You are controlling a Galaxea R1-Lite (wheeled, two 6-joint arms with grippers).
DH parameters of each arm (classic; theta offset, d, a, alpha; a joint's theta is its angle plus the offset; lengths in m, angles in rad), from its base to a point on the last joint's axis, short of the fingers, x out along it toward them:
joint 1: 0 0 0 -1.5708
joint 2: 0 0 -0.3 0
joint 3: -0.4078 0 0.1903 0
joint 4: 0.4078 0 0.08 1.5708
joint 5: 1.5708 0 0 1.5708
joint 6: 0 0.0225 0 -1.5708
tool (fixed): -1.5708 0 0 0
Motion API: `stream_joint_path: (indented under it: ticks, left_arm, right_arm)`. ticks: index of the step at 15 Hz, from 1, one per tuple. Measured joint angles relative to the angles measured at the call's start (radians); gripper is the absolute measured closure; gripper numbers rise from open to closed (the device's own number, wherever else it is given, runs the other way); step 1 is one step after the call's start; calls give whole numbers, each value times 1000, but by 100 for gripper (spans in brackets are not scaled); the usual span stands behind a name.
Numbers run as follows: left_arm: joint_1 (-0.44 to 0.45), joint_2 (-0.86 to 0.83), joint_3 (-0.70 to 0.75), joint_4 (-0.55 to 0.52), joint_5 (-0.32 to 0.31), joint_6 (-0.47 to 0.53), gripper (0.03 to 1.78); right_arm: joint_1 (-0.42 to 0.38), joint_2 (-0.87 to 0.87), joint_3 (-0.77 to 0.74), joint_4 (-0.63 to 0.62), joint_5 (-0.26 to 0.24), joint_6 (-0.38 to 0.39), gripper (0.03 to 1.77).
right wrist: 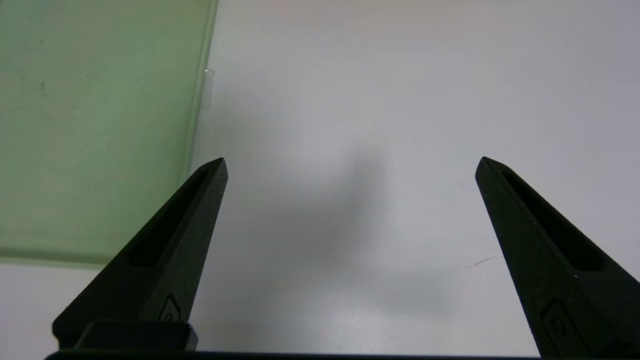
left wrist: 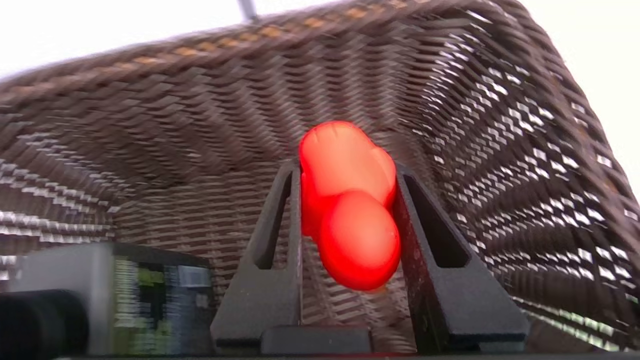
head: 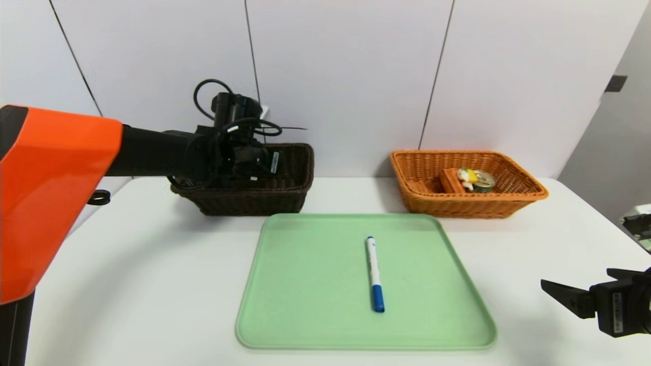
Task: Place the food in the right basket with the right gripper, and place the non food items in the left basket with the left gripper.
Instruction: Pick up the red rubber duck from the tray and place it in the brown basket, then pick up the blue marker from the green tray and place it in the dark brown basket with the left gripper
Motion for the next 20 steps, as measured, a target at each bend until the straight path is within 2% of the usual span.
stream_joint_path:
  ticks: [4, 8, 13, 16, 20]
  left_arm:
    - [1, 4, 9, 2, 7, 0, 124]
    - [4, 5, 15, -6, 12, -31, 78]
    - [3, -21, 12, -12, 18, -50, 46]
    - [-79, -123, 31, -115, 23, -146, 35]
    - [-257, -335, 263, -194, 73, -252, 25]
  right_arm:
    - [0, 3, 0, 0, 0, 0, 9]
    - [0, 3, 1, 0, 1, 0, 9]
    - [0, 2, 1, 0, 0, 0, 9]
    - [0, 1, 3, 0, -1, 0, 9]
    - [0, -4, 10, -3, -1, 9, 9]
